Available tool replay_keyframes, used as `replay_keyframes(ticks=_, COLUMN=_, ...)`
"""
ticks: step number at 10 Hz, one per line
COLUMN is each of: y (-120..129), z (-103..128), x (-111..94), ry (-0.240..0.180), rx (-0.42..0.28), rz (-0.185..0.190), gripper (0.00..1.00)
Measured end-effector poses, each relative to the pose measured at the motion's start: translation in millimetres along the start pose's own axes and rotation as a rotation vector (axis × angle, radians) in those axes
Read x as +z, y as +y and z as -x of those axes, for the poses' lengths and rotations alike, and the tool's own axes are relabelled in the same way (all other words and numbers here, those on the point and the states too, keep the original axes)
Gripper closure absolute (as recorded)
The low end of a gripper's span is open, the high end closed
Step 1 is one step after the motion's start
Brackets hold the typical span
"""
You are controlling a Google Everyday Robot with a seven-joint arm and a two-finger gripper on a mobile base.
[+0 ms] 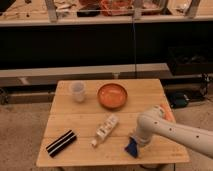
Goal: Place the white sponge in the ceramic bowl
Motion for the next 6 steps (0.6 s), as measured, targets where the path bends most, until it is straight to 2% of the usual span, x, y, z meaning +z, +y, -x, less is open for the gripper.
replay_keyframes(ticks=1, y=0.2, z=-0.3, x=-0.4, ry=0.000, rx=0.001, rz=0.000, gripper=0.99)
replay_keyframes(ticks=2, y=0.6, z=-0.2, x=-0.6, ry=0.000, rx=0.002, rz=0.001, gripper=1.00)
replay_keyframes(ticks=4, y=-0.3, z=-0.3, x=0.4, ry=-0.001, rx=0.007, rz=-0.003, gripper=0.90)
replay_keyframes(ticks=6, y=0.3, z=-2.3, x=-1.6, ry=0.005, rx=0.005, rz=-0.002, gripper=0.94)
